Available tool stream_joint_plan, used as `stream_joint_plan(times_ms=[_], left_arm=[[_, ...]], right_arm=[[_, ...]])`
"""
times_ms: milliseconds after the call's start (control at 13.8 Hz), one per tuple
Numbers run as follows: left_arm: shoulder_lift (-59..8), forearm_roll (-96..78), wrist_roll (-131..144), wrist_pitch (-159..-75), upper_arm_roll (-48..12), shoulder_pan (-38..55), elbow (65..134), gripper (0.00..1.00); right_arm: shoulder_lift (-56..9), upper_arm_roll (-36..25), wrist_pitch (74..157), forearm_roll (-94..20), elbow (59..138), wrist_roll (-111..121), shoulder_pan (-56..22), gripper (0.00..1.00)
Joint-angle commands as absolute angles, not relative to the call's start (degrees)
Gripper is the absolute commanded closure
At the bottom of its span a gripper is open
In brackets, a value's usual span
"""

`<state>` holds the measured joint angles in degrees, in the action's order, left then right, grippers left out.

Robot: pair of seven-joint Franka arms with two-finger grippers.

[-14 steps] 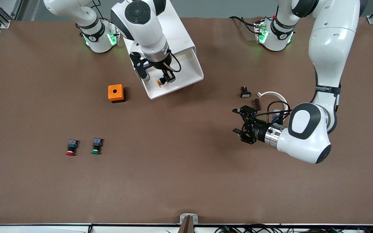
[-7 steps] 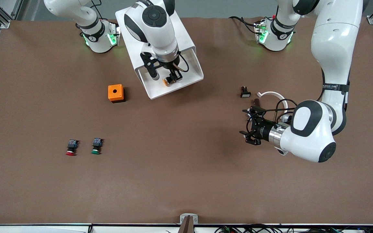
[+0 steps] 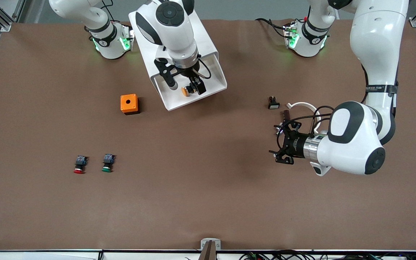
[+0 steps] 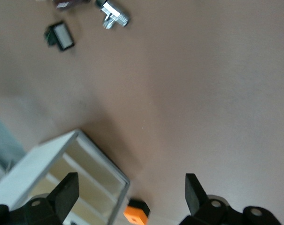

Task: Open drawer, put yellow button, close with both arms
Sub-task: 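Lower the yellow button into the open drawer and open the right gripper, then withdraw the right gripper while the left gripper moves to the drawer front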

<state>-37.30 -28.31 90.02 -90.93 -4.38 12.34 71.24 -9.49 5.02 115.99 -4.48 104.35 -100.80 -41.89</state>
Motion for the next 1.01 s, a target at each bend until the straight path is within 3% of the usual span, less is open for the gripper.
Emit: stream_joint_plan(times_ms=[0,362,940], left_arm=[[-35.4,-23.4,83.1,-94.2,-4.5,16.1,72.1,0.01],[-34.7,-17.0,71.2,-104.7,-4.6,24.8,72.2,0.01],[-35.7,-8.2,64.3,-112.1,-6.0,37.9,73.7,0.01]], right_arm=[[-9.0,5.1,108.4,-4.0,99.0,-88.3,-37.0,0.00],[-8.6,5.1,92.6,-4.0,89.2,-59.4,-22.1,0.00],[-8.5,5.1,88.0,-4.0,87.2,-21.3,-0.5,0.00]])
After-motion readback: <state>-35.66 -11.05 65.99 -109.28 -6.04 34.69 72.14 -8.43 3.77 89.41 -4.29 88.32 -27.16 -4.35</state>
